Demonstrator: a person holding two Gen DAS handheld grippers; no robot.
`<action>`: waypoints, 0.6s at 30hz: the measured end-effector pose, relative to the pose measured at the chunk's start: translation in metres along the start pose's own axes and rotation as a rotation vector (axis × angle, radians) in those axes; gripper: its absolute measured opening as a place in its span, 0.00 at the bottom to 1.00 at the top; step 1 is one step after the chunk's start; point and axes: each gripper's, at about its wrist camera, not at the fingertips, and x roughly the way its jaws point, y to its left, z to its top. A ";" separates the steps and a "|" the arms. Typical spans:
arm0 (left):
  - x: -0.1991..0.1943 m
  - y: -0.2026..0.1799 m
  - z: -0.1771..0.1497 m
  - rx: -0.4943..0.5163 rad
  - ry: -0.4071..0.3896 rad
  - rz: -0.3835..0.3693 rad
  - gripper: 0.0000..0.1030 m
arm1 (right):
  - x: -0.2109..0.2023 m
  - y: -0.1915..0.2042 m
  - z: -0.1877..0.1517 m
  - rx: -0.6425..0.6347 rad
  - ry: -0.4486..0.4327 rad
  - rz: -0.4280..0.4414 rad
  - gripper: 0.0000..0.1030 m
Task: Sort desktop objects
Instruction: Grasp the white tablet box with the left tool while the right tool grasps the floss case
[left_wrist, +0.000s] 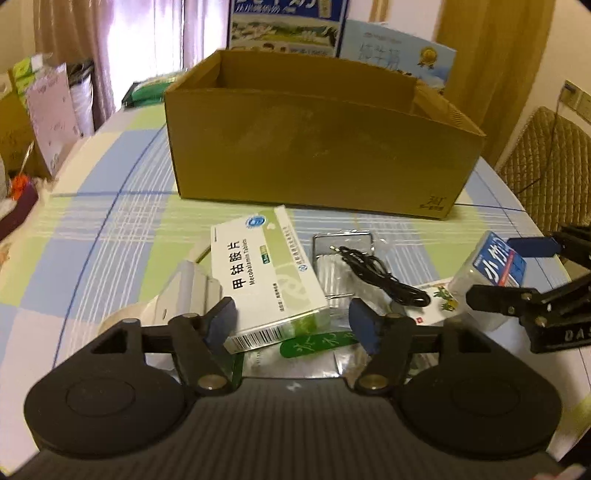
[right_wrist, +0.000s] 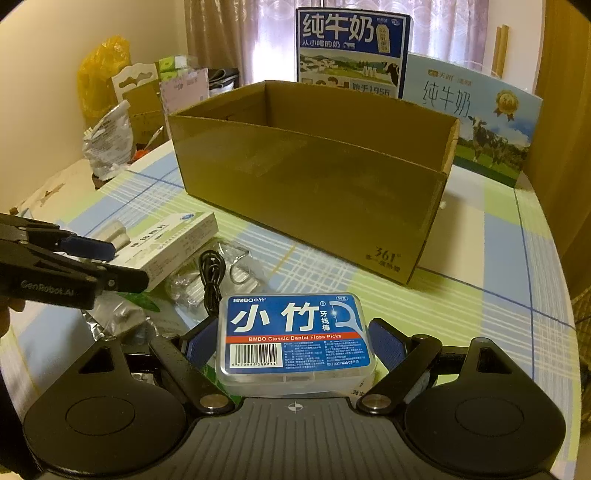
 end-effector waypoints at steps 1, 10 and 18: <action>0.003 0.002 0.002 -0.008 0.007 0.003 0.68 | 0.001 0.001 0.000 -0.003 0.002 0.001 0.82; 0.024 0.015 0.016 -0.058 0.033 0.025 0.80 | 0.005 0.001 -0.001 0.002 0.011 0.004 0.82; 0.042 0.010 0.028 0.003 0.032 0.057 0.73 | 0.009 -0.001 -0.001 0.005 0.025 -0.008 0.82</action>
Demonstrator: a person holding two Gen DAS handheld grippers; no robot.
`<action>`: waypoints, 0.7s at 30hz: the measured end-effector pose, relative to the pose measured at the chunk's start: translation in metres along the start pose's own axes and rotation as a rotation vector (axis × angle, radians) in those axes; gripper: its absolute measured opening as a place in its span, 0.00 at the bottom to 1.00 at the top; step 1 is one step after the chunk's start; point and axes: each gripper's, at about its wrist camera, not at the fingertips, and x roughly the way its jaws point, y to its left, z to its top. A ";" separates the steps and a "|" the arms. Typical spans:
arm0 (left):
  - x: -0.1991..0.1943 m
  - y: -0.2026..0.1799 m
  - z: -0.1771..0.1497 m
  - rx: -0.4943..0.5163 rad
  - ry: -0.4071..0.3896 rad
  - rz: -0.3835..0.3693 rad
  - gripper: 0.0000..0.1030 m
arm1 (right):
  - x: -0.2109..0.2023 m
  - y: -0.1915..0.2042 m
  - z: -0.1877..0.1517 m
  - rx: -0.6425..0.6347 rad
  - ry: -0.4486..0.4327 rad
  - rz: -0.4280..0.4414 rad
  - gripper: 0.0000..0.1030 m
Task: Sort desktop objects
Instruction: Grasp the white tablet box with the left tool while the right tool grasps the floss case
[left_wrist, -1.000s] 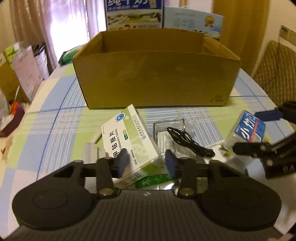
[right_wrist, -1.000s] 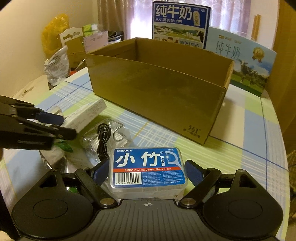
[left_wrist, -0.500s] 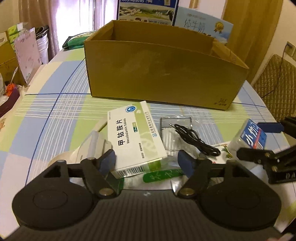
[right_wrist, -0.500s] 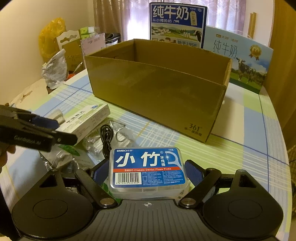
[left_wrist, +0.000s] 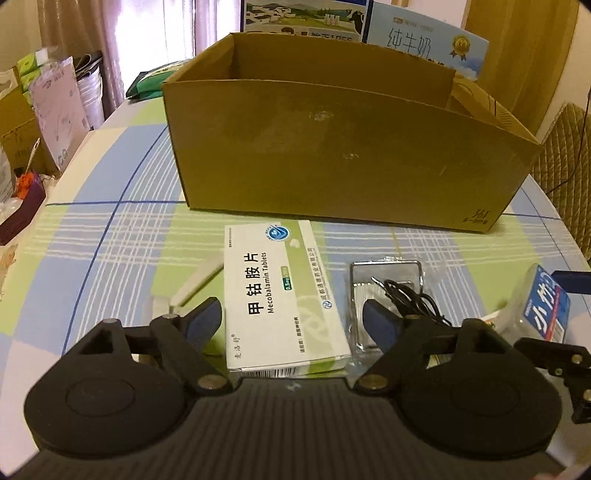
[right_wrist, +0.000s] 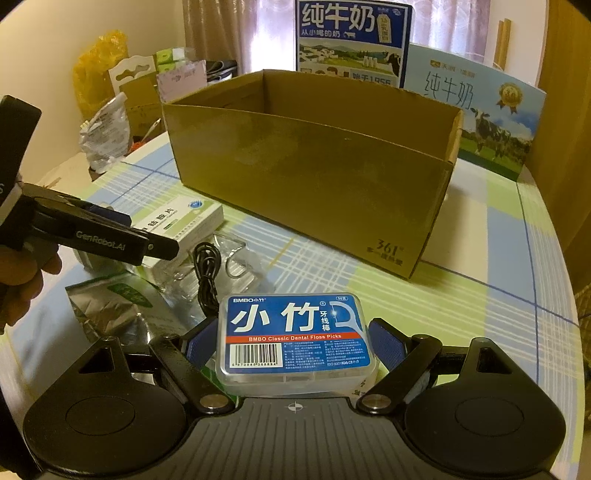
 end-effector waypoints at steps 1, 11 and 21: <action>0.002 0.001 0.002 -0.002 0.005 -0.008 0.65 | 0.000 -0.001 0.000 0.004 0.002 0.000 0.82; 0.017 0.006 0.009 0.067 0.006 0.015 0.69 | 0.003 0.002 0.002 0.004 0.002 0.000 0.82; 0.042 -0.004 0.018 0.176 0.033 0.049 0.70 | 0.010 0.000 0.004 0.013 0.010 -0.022 0.82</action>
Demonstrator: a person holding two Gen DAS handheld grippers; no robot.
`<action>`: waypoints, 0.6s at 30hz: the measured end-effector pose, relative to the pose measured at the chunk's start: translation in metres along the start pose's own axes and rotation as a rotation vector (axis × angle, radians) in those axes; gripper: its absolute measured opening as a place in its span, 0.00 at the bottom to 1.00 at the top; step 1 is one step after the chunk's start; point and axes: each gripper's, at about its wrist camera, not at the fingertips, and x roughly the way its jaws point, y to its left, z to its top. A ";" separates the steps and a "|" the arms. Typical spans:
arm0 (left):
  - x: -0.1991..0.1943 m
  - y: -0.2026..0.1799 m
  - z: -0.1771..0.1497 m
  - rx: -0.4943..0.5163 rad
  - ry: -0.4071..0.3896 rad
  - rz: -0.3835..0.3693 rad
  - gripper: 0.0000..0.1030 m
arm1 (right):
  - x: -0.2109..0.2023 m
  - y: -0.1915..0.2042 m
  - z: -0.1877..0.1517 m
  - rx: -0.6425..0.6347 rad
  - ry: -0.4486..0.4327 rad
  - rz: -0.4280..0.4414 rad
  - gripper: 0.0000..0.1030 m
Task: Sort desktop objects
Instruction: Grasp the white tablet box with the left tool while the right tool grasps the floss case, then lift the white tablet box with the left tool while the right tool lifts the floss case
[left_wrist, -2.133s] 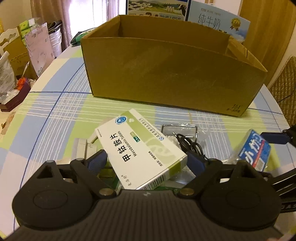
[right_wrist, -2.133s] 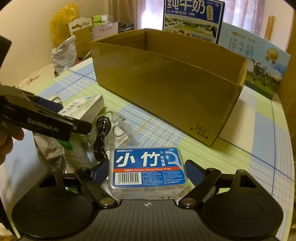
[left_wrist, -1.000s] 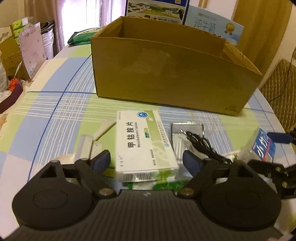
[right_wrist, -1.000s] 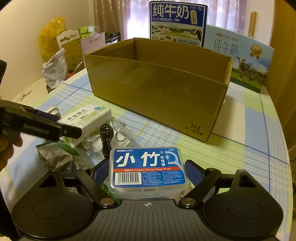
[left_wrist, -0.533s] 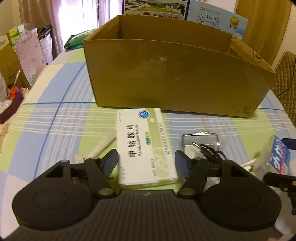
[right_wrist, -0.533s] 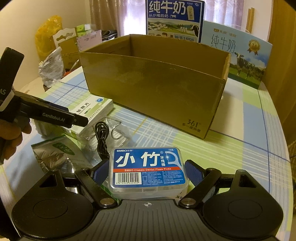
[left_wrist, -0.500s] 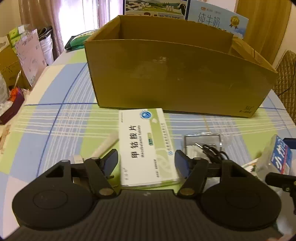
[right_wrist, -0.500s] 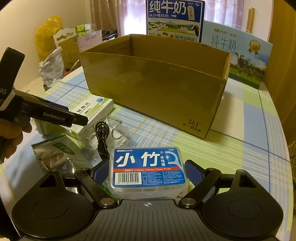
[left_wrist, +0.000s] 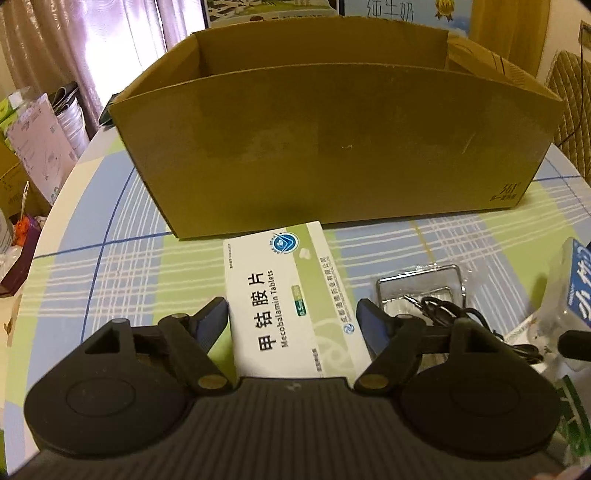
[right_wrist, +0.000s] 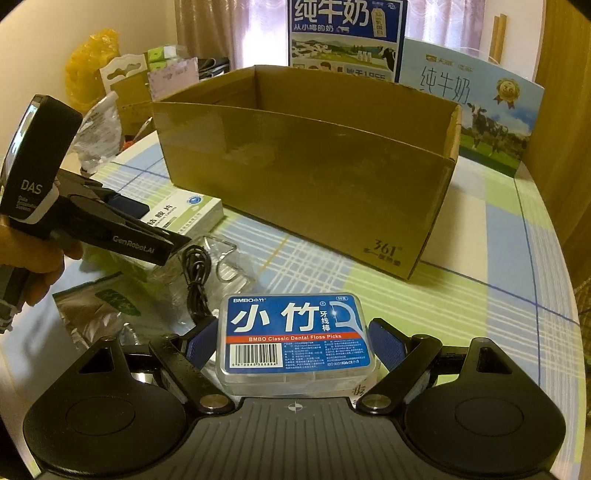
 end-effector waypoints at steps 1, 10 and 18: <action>0.002 0.000 0.000 0.006 0.003 0.002 0.69 | 0.001 -0.001 0.001 0.005 -0.001 -0.004 0.82; -0.012 -0.003 -0.010 0.056 0.017 -0.045 0.67 | 0.001 -0.003 0.010 0.043 -0.017 -0.002 0.82; 0.001 0.002 -0.010 0.039 0.027 -0.032 0.67 | 0.003 -0.002 0.011 0.048 -0.015 -0.005 0.82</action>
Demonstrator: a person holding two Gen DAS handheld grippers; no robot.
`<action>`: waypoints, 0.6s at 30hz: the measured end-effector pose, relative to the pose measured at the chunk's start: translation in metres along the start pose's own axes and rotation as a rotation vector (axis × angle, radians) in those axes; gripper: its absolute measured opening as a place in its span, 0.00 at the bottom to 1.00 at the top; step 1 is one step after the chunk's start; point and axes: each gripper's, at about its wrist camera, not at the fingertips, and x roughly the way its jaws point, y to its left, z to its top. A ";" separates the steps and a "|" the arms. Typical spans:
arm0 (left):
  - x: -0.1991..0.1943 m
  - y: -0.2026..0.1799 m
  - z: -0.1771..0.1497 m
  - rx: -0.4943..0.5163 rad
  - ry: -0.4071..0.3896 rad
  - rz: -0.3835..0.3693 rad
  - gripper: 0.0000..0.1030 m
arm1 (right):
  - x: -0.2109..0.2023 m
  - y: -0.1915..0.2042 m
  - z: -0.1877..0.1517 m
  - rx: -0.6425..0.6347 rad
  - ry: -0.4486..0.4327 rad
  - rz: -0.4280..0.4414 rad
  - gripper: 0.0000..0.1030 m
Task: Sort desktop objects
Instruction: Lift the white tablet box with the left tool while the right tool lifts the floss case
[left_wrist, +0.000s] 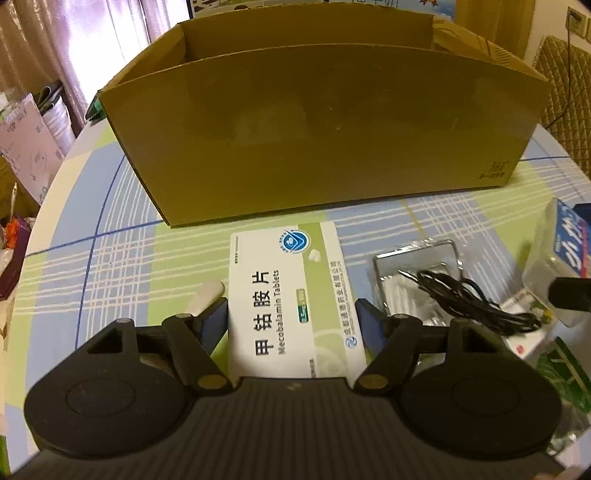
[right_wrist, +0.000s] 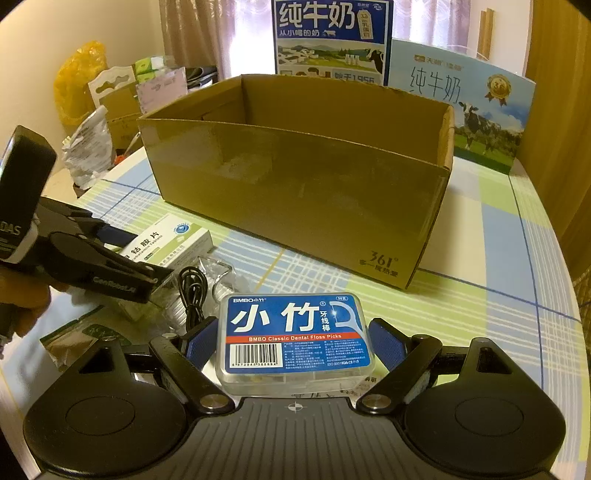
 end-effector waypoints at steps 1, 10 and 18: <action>0.003 -0.001 0.001 0.009 0.001 0.010 0.68 | 0.001 0.000 0.000 0.000 0.001 0.001 0.82; -0.004 -0.001 0.002 0.008 -0.013 0.012 0.65 | 0.005 0.002 0.005 0.010 -0.001 0.005 0.82; -0.042 -0.005 0.006 0.022 -0.088 -0.007 0.65 | 0.000 -0.002 0.008 0.051 -0.026 -0.013 0.82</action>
